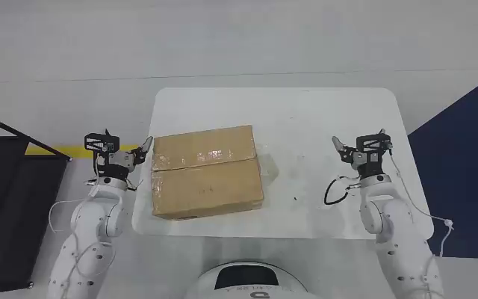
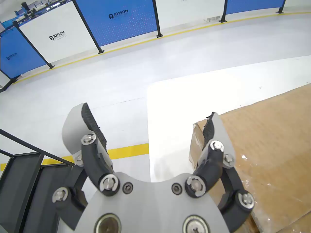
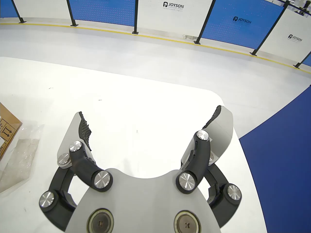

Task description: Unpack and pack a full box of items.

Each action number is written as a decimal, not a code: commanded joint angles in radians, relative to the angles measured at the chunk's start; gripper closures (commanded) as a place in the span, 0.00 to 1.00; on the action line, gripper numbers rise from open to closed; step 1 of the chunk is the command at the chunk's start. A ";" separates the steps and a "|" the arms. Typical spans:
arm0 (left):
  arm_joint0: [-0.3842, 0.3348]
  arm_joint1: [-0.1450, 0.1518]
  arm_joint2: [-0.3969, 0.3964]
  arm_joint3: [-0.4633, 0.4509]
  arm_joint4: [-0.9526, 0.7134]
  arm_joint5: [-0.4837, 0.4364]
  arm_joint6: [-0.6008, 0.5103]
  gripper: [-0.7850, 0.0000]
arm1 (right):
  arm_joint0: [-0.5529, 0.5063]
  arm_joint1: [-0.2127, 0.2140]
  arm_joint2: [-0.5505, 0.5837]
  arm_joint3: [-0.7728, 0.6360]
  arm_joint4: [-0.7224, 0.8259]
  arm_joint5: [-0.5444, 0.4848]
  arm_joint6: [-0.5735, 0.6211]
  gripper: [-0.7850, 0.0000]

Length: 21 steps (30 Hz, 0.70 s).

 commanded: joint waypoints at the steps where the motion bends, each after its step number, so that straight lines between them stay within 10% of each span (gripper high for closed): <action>1: 0.000 0.000 0.000 0.000 0.000 0.000 0.000 0.00 | 0.000 0.000 0.000 0.000 0.000 0.000 0.000 0.00; 10: -0.009 0.004 -0.051 -0.005 -0.024 -0.067 -0.002 0.00 | 0.000 0.000 0.000 0.000 0.000 0.000 0.000 0.00; 16: 0.041 0.039 -0.165 -0.026 -0.041 -0.559 0.036 0.00 | 0.000 0.000 0.000 0.000 0.000 0.000 0.000 0.00; 21: 0.038 0.056 -0.204 0.012 0.011 -0.752 0.111 0.00 | 0.000 0.000 0.000 0.000 0.000 0.000 0.000 0.00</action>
